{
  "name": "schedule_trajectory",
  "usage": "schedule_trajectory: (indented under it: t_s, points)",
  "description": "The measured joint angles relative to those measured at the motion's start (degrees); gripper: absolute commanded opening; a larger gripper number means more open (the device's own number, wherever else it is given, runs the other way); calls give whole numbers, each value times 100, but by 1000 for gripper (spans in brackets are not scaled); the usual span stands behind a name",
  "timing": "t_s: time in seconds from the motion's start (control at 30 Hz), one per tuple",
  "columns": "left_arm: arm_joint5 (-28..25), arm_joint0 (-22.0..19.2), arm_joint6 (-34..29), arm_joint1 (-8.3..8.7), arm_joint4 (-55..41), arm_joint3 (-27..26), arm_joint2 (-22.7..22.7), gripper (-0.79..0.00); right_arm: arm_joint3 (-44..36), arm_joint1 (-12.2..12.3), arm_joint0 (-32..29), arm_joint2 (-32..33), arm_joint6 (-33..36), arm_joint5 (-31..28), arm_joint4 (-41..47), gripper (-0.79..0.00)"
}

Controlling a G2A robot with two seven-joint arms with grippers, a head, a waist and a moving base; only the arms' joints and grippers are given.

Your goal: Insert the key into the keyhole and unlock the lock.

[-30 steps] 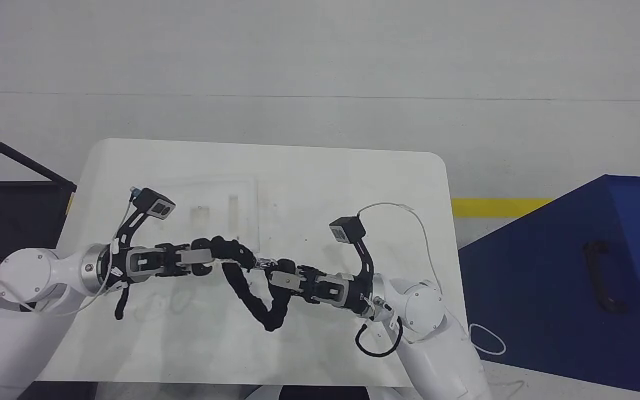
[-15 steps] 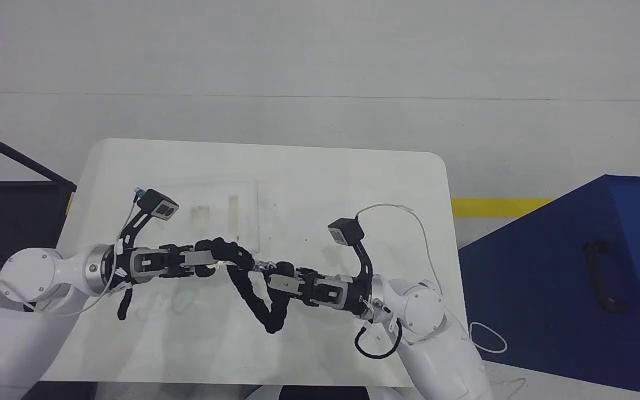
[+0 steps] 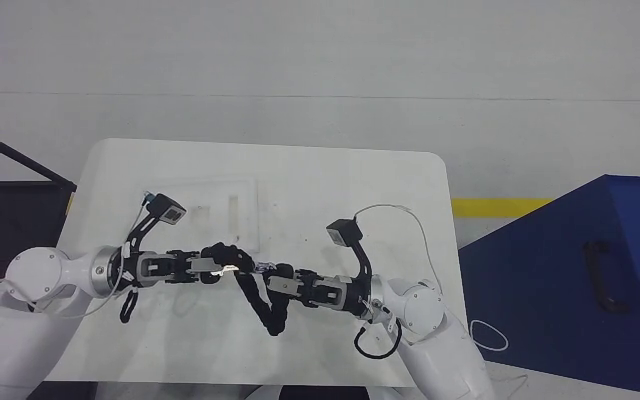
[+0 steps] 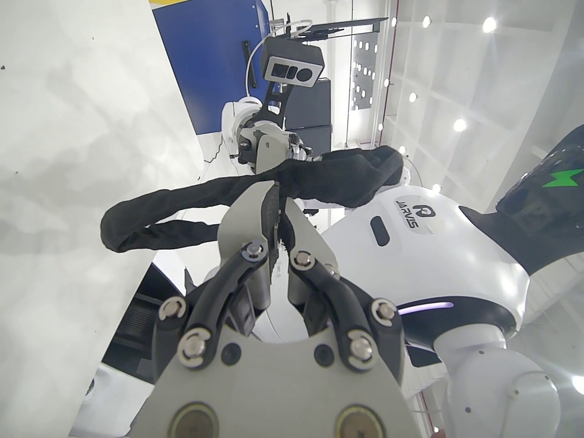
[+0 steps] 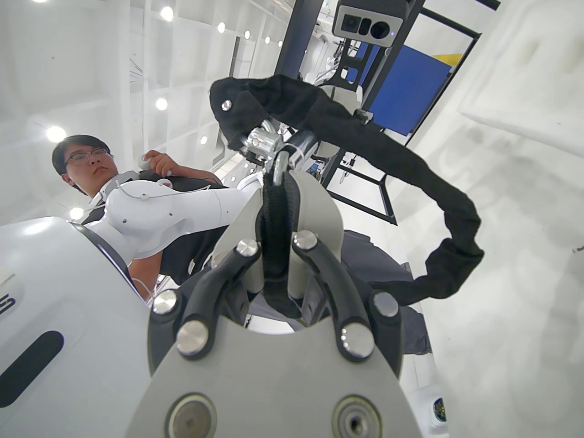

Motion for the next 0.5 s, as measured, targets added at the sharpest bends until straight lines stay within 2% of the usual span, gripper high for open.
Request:
schedule_trajectory:
  t_s: [0.27, 0.5]
  points:
    - [-110, 33, 68, -54, 115, -33, -79, -785, -107, 72, 28, -39, -147, -38, -470, -785]
    - [-126, 86, -28, -97, 179, -124, -91, -785, -164, 121, 12, -102, -264, -2, -546, -785]
